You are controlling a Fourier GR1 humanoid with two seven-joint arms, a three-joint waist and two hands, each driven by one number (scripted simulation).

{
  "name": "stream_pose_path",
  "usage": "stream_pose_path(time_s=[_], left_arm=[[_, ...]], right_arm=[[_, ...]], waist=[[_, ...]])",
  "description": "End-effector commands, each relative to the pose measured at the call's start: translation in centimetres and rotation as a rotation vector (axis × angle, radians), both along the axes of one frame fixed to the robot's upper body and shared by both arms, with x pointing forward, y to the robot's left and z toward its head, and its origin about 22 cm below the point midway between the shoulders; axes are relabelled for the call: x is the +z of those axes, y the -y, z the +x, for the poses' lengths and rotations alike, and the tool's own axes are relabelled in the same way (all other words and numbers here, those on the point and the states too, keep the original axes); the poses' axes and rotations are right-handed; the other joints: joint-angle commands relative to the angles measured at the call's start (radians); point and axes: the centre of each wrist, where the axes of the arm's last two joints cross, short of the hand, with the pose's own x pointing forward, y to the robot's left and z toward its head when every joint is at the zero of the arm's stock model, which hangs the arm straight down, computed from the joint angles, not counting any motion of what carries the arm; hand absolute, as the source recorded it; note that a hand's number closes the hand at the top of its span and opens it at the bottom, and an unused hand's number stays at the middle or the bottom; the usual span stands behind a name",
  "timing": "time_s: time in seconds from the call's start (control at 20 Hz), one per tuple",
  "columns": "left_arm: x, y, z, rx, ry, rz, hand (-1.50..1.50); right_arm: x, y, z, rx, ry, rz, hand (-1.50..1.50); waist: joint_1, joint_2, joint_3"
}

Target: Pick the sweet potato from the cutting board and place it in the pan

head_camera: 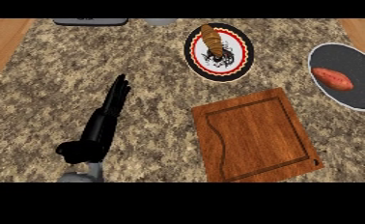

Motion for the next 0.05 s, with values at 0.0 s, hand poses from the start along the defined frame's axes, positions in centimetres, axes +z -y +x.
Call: stream_pose_path(time_s=[0.0], left_arm=[[-1.18,-0.92,-0.69,0.0,-0.008,0.017,0.0]], right_arm=[[0.72,-0.15,1.04,-0.017,0.013,-0.065,-1.5]], waist=[[0.002,0.0,0.0]])
